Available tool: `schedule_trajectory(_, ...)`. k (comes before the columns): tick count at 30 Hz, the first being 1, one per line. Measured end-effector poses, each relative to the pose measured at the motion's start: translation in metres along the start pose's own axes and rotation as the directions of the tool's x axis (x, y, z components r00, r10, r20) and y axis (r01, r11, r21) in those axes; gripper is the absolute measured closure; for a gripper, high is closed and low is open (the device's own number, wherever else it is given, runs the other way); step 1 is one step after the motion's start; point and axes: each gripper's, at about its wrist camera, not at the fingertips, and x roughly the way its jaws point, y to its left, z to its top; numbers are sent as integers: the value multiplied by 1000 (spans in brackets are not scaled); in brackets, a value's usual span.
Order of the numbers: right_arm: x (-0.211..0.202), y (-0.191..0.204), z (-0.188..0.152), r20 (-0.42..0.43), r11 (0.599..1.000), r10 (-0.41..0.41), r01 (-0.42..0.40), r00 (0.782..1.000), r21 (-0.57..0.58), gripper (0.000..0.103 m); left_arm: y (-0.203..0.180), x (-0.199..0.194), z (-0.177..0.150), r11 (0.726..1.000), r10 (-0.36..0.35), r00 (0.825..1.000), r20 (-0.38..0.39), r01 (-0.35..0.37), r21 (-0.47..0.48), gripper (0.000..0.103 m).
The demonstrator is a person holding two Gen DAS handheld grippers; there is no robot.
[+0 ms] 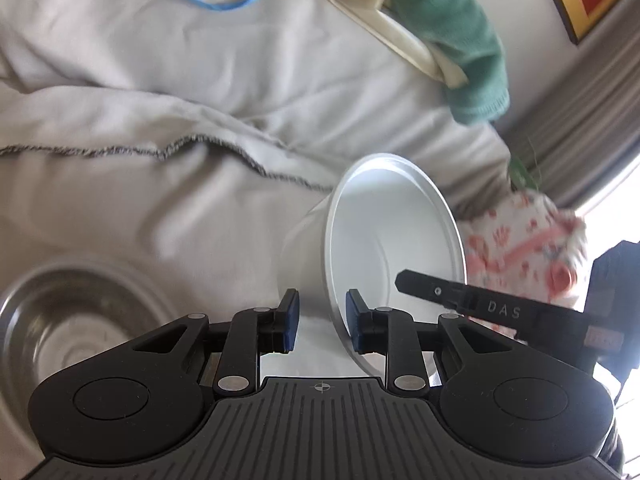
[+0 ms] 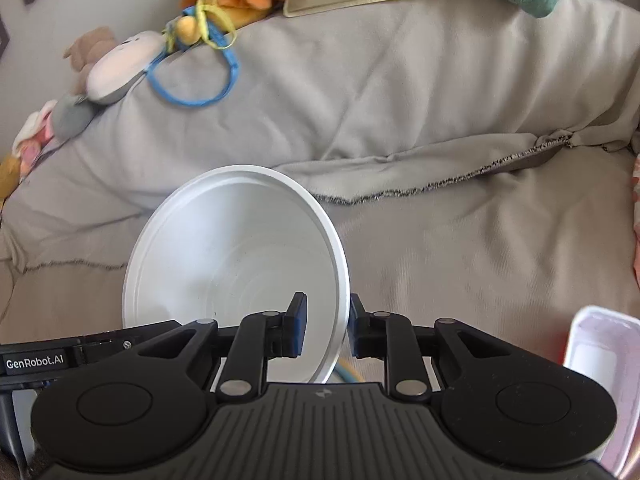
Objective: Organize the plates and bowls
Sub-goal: 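Grasp the white orange-labelled bowl rim with the right tool and lift it, then lower the white bowl into the blue bowl with the right tool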
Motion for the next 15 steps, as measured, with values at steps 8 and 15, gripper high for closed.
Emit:
schedule_trajectory(8,6,-2,-50,-144,1000,16,-14,989,20,81,15,7,-33,996,33,991,-130,-44,-77,74)
schedule_trajectory(15,3,2,-59,-123,998,-58,58,991,-7,75,35,-19,-35,992,-28,997,-70,19,-122,75)
